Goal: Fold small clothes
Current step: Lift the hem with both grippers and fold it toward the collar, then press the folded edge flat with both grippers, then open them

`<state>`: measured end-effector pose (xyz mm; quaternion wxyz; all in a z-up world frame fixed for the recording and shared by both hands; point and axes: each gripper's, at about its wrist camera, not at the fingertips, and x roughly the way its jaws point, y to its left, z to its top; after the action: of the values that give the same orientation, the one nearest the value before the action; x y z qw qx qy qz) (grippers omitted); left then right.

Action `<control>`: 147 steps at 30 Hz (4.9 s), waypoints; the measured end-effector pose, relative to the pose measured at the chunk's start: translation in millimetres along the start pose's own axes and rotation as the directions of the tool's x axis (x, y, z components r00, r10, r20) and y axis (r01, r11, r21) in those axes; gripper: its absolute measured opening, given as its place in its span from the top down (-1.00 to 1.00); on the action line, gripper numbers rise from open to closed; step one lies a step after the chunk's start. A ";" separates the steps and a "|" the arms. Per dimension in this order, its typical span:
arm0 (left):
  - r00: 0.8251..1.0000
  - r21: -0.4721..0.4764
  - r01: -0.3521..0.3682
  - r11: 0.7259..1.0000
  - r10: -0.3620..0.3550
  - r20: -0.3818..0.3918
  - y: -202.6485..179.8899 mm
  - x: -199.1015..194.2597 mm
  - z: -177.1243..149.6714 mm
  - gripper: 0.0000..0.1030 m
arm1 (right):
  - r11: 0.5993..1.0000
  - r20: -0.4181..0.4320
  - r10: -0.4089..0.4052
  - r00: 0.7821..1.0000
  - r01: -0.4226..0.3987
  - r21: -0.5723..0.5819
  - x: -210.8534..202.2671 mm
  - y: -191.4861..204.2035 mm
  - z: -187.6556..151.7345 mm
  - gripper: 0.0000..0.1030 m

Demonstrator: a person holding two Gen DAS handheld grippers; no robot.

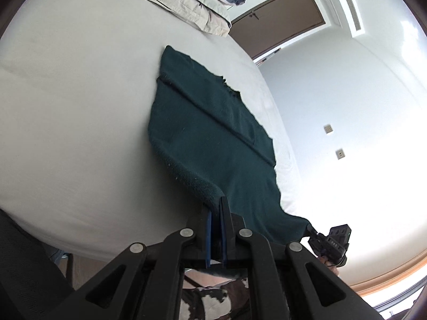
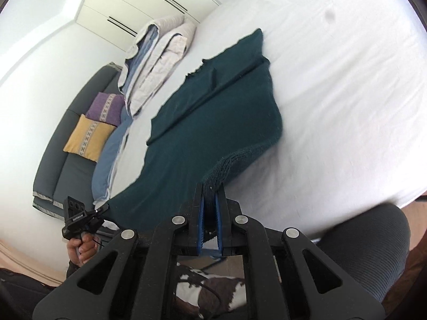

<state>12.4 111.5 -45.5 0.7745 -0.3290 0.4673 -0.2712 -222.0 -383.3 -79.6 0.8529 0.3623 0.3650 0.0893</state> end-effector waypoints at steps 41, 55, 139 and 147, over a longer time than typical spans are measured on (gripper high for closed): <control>0.986 -0.283 -0.141 0.949 0.161 0.049 75.1 249.4 319.7 0.54 | 0.948 0.180 -0.181 0.967 0.123 0.293 342.5 -63.0 404.3 0.61; 0.950 -0.068 -0.265 0.962 0.272 0.154 29.9 183.5 258.3 -0.43 | 0.919 0.147 -0.375 0.915 0.388 -0.073 353.2 8.4 363.4 -0.15; 0.857 0.209 -0.514 0.832 0.489 0.164 32.9 171.5 130.8 0.84 | 0.739 0.191 -0.602 0.776 0.631 -0.236 245.7 -2.0 180.9 0.90; 0.858 0.201 -0.513 0.834 0.493 0.145 32.2 166.3 132.5 0.63 | 0.790 0.157 -0.552 0.819 0.574 -0.216 241.0 -11.9 181.3 0.72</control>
<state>204.8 44.9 -114.8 0.8712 -0.1131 0.4679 -0.0962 74.2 -391.7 -136.8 0.8947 0.1283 0.4048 -0.1385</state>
